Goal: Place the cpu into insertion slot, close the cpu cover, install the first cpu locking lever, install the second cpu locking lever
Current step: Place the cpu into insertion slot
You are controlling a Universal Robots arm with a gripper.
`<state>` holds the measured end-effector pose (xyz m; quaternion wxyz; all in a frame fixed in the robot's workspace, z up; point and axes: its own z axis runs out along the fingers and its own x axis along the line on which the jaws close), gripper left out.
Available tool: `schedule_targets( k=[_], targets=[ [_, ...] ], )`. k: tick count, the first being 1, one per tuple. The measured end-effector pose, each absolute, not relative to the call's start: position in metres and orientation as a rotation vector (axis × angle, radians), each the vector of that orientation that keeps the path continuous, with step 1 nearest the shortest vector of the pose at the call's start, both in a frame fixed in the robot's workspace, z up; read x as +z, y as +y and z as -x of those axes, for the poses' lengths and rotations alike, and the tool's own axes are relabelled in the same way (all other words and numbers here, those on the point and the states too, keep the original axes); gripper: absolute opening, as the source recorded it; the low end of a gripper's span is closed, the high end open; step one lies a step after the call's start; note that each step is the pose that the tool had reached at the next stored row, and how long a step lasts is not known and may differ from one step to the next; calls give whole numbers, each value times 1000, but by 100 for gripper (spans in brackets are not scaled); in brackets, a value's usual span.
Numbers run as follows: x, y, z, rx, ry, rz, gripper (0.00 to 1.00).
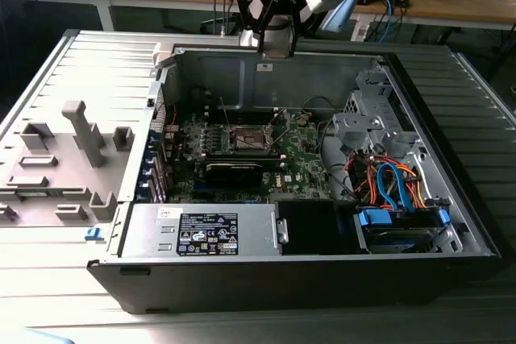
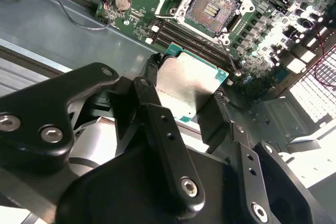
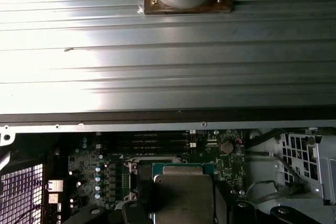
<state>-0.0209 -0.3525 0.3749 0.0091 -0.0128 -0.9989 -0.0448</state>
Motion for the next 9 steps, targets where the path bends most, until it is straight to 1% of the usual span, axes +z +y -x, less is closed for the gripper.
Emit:
schedule_targets(
  k=[9],
  targets=[
    [374, -354, 21, -140, -3120, 40, 55]
  ],
)
